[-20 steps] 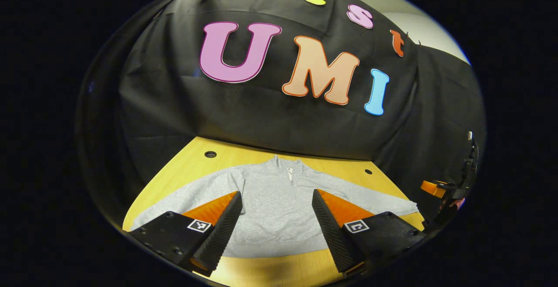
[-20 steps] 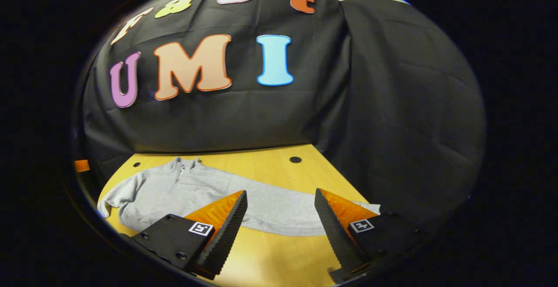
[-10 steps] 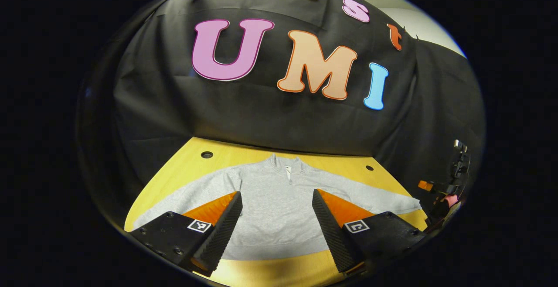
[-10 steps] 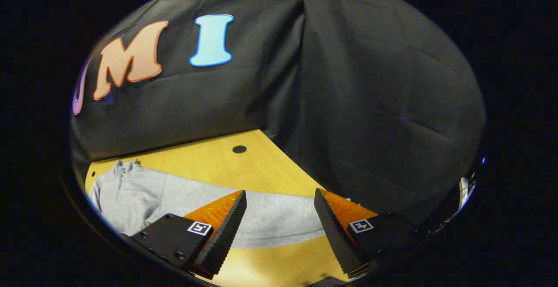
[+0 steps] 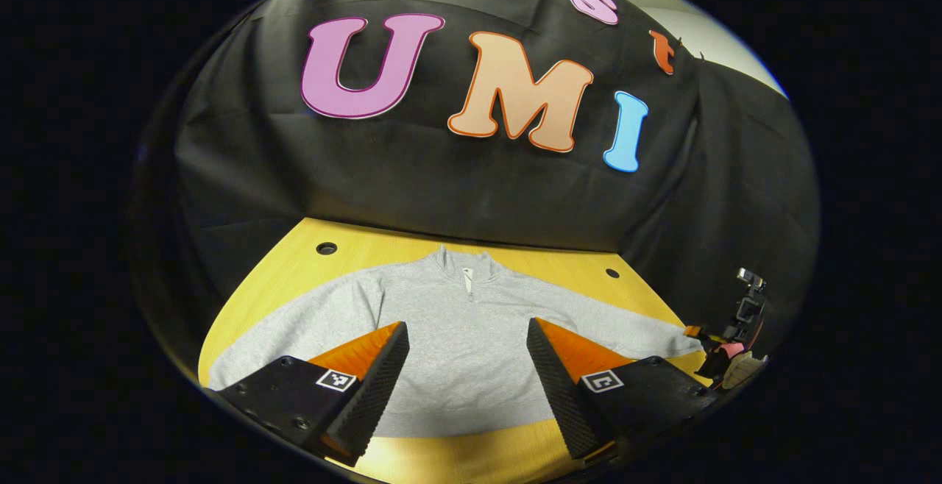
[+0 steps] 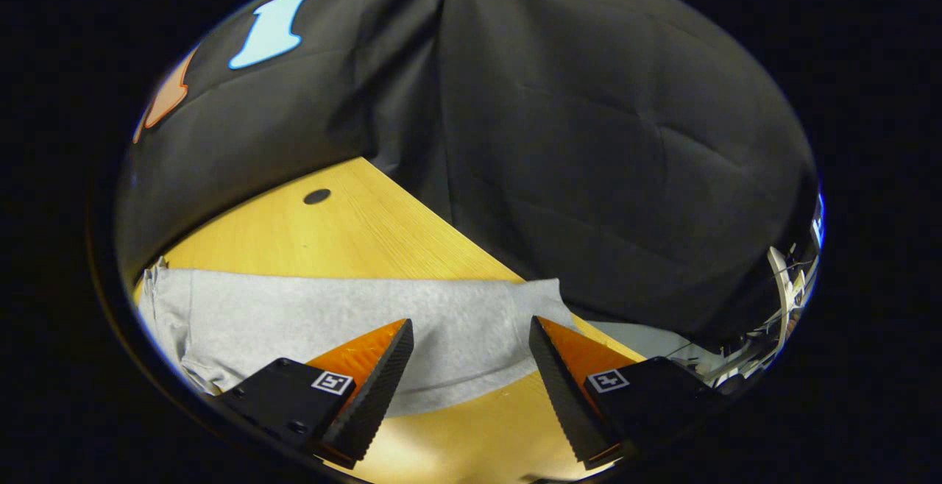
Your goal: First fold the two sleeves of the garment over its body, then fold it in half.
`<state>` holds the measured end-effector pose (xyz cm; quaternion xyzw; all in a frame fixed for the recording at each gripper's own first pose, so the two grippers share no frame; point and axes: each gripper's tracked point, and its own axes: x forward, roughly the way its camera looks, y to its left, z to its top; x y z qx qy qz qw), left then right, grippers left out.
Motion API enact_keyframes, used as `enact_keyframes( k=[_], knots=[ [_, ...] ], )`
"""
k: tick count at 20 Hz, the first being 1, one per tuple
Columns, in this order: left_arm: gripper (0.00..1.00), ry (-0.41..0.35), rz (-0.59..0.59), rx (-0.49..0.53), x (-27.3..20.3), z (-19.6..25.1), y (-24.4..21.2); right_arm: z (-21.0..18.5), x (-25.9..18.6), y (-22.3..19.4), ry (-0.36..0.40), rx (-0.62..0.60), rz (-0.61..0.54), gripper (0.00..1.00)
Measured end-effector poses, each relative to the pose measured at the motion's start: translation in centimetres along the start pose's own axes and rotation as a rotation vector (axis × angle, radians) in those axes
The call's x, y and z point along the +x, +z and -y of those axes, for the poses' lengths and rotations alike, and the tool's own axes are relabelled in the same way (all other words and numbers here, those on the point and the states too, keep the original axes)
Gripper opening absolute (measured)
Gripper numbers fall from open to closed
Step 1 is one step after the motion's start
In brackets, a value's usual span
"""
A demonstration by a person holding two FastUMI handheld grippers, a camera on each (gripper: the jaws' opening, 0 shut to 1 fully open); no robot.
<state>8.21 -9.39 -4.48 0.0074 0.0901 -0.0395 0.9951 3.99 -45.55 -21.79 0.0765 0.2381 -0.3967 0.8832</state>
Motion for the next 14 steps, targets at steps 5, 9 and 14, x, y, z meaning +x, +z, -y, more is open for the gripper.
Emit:
enact_keyframes(
  k=[5, 9, 14],
  knots=[
    [0.95, 0.012, -0.017, -0.008, 0.4, -0.4, -0.2, 1.5, 1.7, -1.8, -0.034, 0.002, -0.062, 1.00],
    [0.94, 0.027, -0.022, -0.017, 0.3, -0.9, -0.5, 1.3, 1.9, -2.0, -0.024, 0.016, -0.078, 1.00],
    [0.94, 0.015, -0.023, -0.009, 0.1, -0.7, -1.0, 0.2, 2.1, -2.1, 0.013, 0.004, -0.066, 0.87]
  ],
)
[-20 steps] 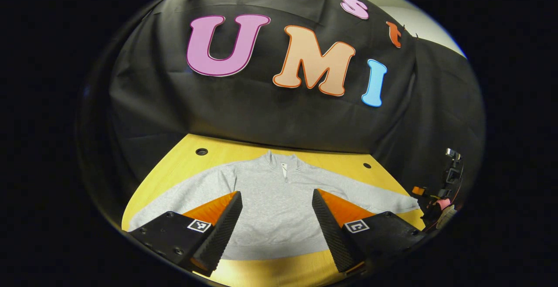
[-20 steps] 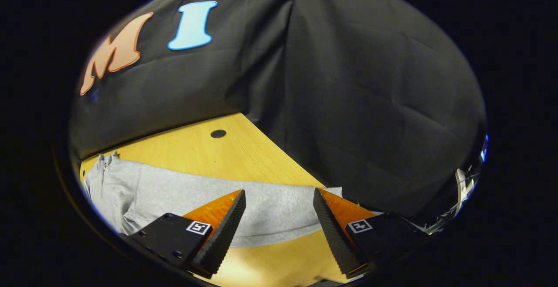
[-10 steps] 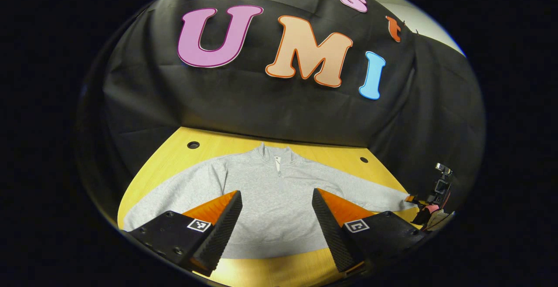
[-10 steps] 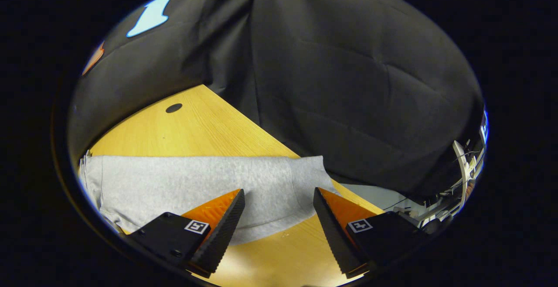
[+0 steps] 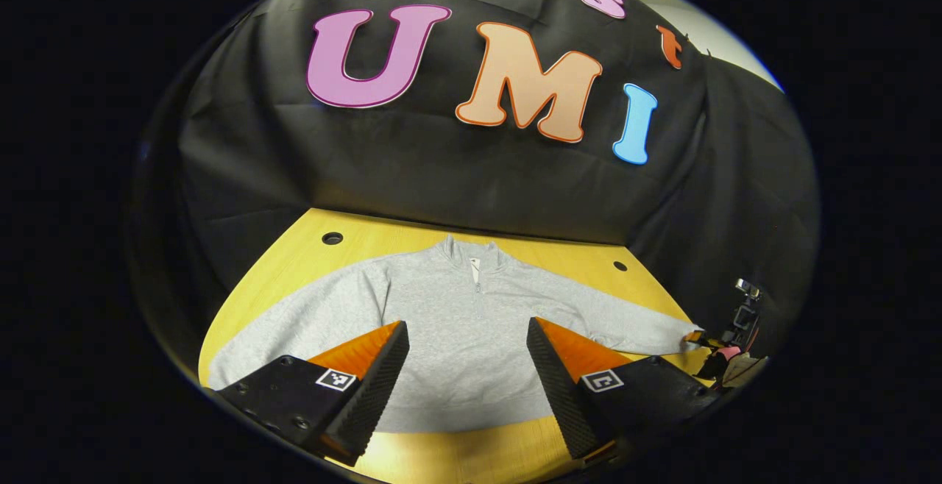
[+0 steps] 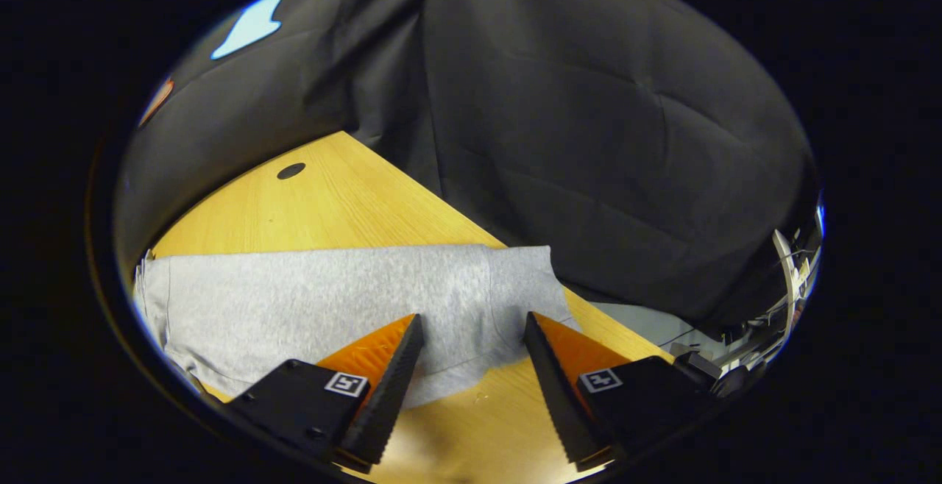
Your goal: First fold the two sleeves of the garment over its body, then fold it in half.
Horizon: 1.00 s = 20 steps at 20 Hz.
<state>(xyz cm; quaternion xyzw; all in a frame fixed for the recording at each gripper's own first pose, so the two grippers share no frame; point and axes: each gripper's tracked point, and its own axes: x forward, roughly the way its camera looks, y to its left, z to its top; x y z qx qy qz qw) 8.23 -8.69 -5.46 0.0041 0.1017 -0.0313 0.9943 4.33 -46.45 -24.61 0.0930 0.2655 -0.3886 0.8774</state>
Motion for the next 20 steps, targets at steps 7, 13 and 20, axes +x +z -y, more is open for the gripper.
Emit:
enact_keyframes(
  k=[7, 13, 20],
  knots=[
    [0.94, -0.005, 0.001, -0.001, -0.3, -0.5, -0.2, -0.9, -0.4, -0.5, -0.007, -0.057, -0.011, 0.22],
    [0.94, 0.000, 0.011, -0.006, -0.7, -1.4, -0.3, -2.0, -1.5, -0.8, 0.018, 0.042, -0.040, 0.08],
    [0.94, -0.012, 0.004, -0.021, -1.3, -2.7, -1.4, -5.4, -4.2, 0.9, 0.083, 0.039, 0.007, 0.08]
  ],
)
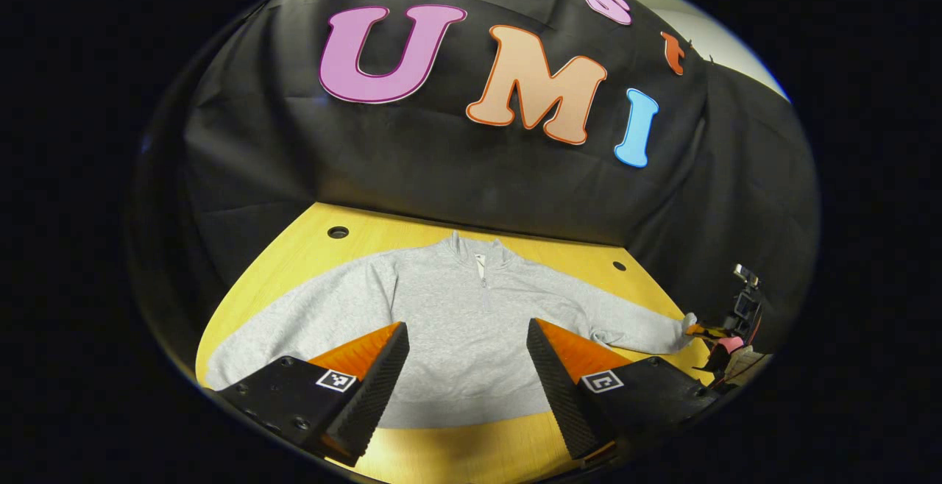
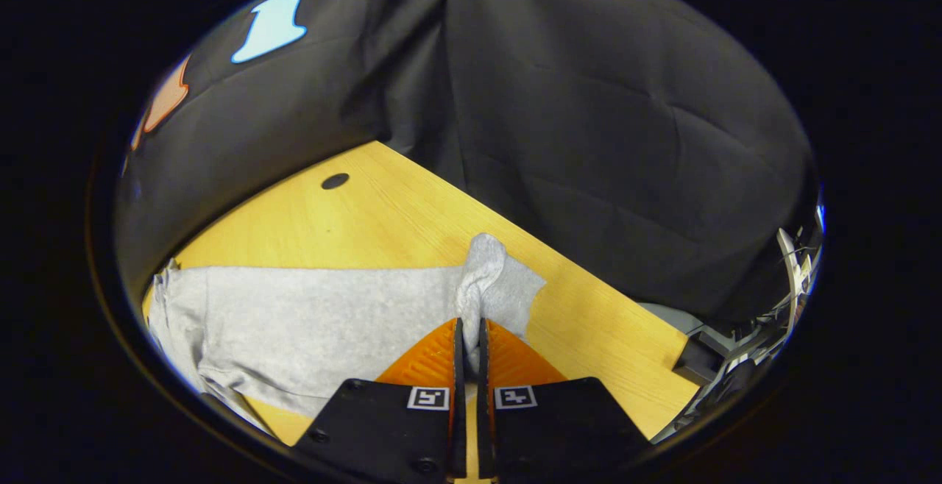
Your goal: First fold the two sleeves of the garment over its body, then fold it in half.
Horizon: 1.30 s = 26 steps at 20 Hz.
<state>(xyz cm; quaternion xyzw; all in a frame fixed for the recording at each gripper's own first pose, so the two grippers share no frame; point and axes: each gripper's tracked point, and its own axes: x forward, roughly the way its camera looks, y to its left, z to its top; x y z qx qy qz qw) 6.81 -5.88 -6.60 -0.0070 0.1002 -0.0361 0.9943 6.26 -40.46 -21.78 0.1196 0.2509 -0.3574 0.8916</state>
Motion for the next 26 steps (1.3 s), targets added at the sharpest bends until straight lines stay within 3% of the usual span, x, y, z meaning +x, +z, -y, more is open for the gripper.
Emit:
enact_keyframes(
  k=[4, 10, 18, 26],
  knots=[
    [0.94, 0.008, 0.004, -0.006, -0.8, -1.6, -0.4, -3.6, -2.1, 1.6, 0.090, -0.039, 0.045, 0.08],
    [0.94, 0.036, 0.010, -0.016, -2.5, -5.0, -1.1, -14.4, -7.1, 2.9, 0.266, -0.117, 0.100, 0.08],
    [0.94, 0.079, 0.006, -0.062, -5.4, -9.7, -2.6, -28.8, -14.5, 0.8, 0.509, -0.195, 0.107, 0.08],
    [0.94, 0.141, -0.006, -0.066, -7.2, -13.6, -3.8, -42.4, -22.2, -3.3, 0.776, -0.387, 0.103, 0.08]
  ],
)
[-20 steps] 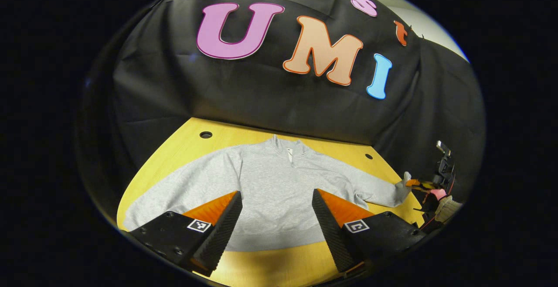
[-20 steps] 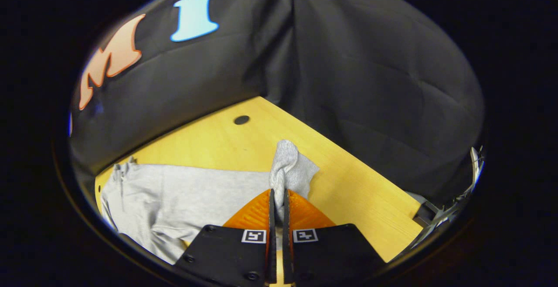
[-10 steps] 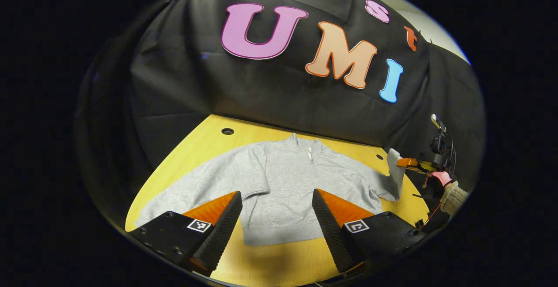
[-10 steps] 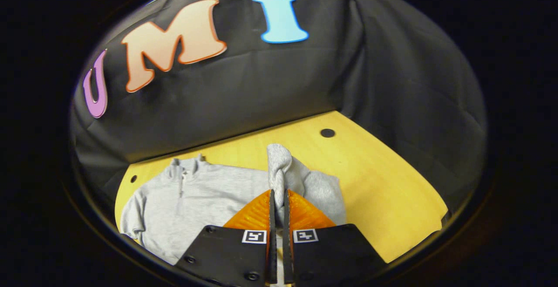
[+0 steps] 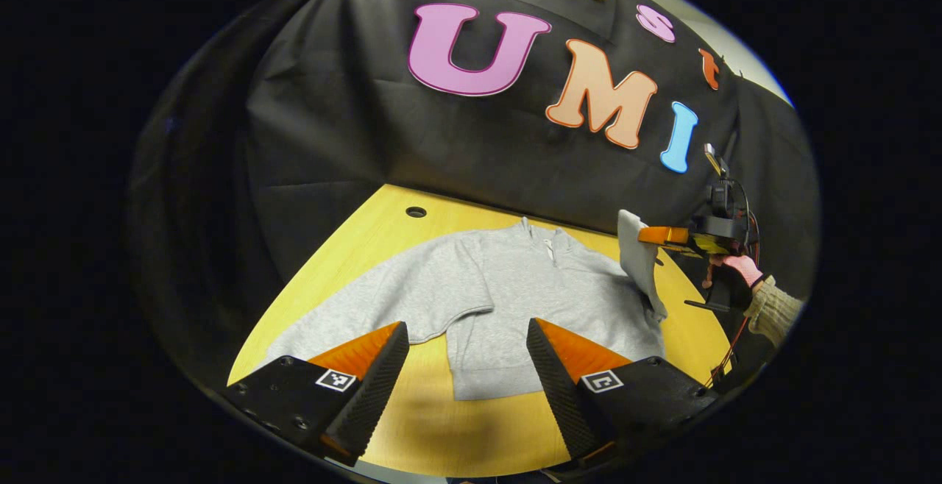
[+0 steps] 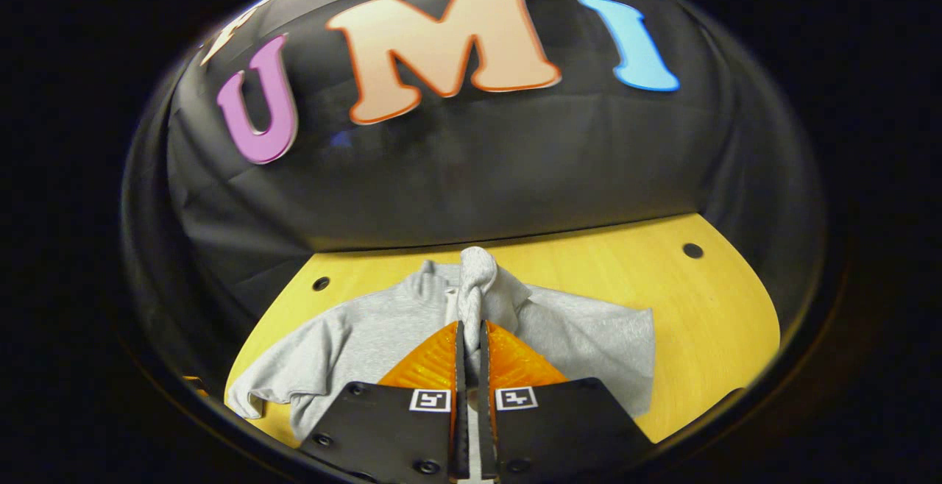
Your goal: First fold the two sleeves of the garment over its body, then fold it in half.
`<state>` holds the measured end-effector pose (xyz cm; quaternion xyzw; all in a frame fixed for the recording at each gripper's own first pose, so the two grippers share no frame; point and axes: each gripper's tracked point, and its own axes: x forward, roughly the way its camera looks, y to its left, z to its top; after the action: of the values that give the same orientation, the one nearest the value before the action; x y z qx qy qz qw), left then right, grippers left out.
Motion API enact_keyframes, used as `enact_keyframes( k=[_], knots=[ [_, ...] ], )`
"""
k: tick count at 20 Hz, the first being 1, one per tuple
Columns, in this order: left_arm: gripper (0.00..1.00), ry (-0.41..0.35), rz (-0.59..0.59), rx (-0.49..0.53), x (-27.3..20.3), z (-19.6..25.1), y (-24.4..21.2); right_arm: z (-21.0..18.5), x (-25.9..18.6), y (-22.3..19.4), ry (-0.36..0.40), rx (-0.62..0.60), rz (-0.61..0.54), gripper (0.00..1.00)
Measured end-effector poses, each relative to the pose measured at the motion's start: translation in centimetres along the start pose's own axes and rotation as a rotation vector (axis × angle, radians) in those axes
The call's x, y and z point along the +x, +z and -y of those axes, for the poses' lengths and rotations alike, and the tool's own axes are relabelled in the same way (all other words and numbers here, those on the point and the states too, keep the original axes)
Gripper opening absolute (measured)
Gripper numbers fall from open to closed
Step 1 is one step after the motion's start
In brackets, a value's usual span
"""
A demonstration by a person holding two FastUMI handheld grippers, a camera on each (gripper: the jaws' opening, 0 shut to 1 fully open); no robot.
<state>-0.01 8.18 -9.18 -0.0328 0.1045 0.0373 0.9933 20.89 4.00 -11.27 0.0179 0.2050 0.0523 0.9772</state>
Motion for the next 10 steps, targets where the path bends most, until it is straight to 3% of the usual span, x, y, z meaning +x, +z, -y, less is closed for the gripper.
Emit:
enact_keyframes(
  k=[10],
  knots=[
    [0.95, 0.107, -0.026, -0.047, -1.3, -5.1, -3.2, -17.2, 3.7, -3.4, 0.292, -0.259, -0.062, 0.08]
  ],
)
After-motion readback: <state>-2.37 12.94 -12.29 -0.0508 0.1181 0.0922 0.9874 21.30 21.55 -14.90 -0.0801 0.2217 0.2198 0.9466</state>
